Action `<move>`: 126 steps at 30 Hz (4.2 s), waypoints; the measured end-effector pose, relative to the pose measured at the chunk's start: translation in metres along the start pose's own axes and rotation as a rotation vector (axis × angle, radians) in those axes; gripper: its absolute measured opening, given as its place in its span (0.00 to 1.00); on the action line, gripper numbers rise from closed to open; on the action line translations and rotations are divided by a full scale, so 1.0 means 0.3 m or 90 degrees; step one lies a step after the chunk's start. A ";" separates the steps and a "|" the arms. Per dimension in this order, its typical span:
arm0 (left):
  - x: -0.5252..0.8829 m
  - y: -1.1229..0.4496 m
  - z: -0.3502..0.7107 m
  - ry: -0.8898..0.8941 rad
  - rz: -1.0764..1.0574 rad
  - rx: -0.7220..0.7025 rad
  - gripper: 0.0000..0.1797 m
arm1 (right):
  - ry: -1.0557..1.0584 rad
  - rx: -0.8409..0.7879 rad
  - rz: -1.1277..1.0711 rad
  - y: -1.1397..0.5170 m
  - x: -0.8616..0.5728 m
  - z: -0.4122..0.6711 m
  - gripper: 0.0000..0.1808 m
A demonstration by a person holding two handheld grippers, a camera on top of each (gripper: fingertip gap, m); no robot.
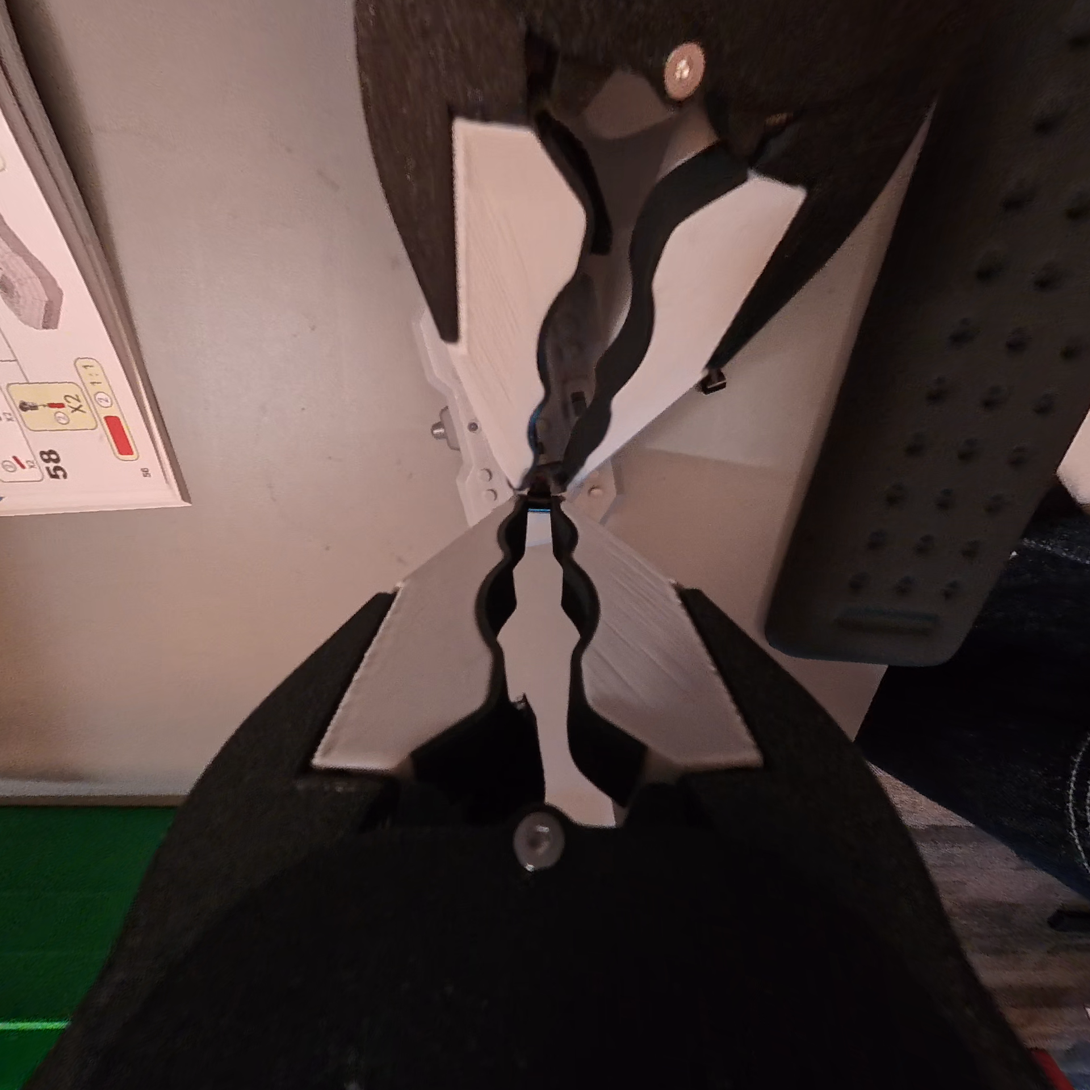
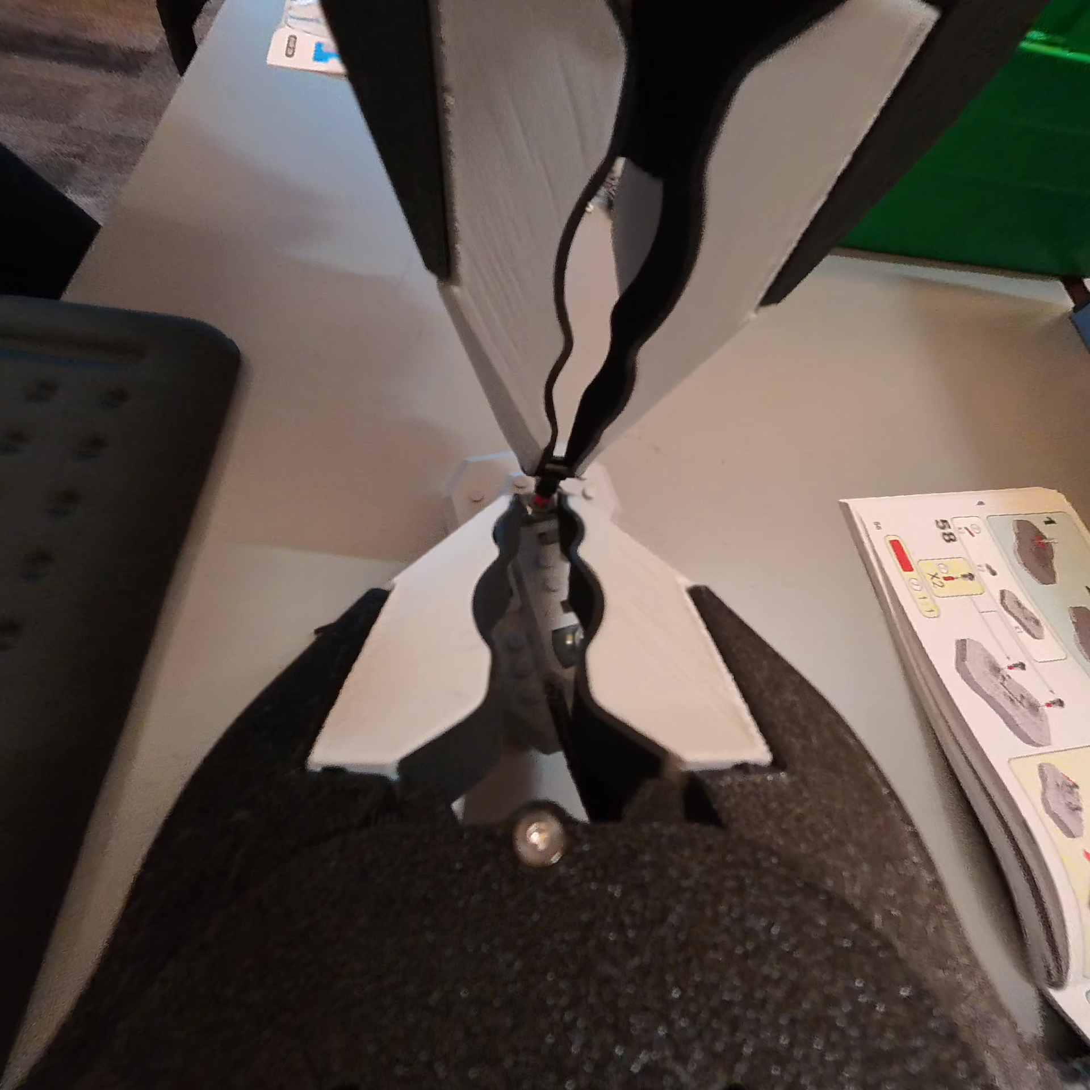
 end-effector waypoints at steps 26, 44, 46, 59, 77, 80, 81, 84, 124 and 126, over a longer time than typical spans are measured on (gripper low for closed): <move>-0.006 -0.003 0.008 0.074 0.034 0.005 0.03 | -0.020 -0.015 0.010 -0.003 -0.005 -0.008 0.06; -0.034 -0.016 -0.013 0.037 0.089 -0.056 0.03 | -0.016 -0.060 -0.019 0.106 -0.014 -0.026 0.14; -0.044 -0.018 -0.025 0.027 0.105 -0.080 0.03 | -0.043 -0.035 -0.025 0.122 -0.023 -0.035 0.22; -0.046 -0.024 -0.047 0.042 0.115 -0.121 0.03 | -0.037 0.027 -0.042 0.058 0.008 -0.062 0.26; -0.059 -0.036 -0.063 0.048 0.147 -0.107 0.07 | 0.044 0.118 0.138 0.110 0.127 -0.105 0.17; -0.055 -0.022 -0.064 0.081 0.154 -0.158 0.15 | 0.068 0.164 0.131 0.071 0.148 -0.121 0.15; -0.055 -0.011 -0.066 0.095 0.156 -0.179 0.17 | 0.077 0.174 0.129 0.061 0.154 -0.125 0.15; -0.071 0.018 -0.080 0.130 0.178 -0.231 0.19 | 0.079 0.187 0.137 0.049 0.168 -0.126 0.08; -0.228 -0.098 0.015 0.161 0.496 -0.324 0.01 | -0.275 -0.163 0.052 0.155 0.050 0.004 0.05; -0.229 -0.091 0.011 0.170 0.505 -0.357 0.01 | -0.301 -0.176 0.060 0.167 0.039 0.000 0.04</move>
Point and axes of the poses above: each gripper's, where its closed fingertips meet, y back along the fingers, z out of its top, x = y × z across the jaws, the point moved 9 cm from there along y, back along the fingers, and after that the axes turned 13 degrees about -y, right-handed, at the moved point
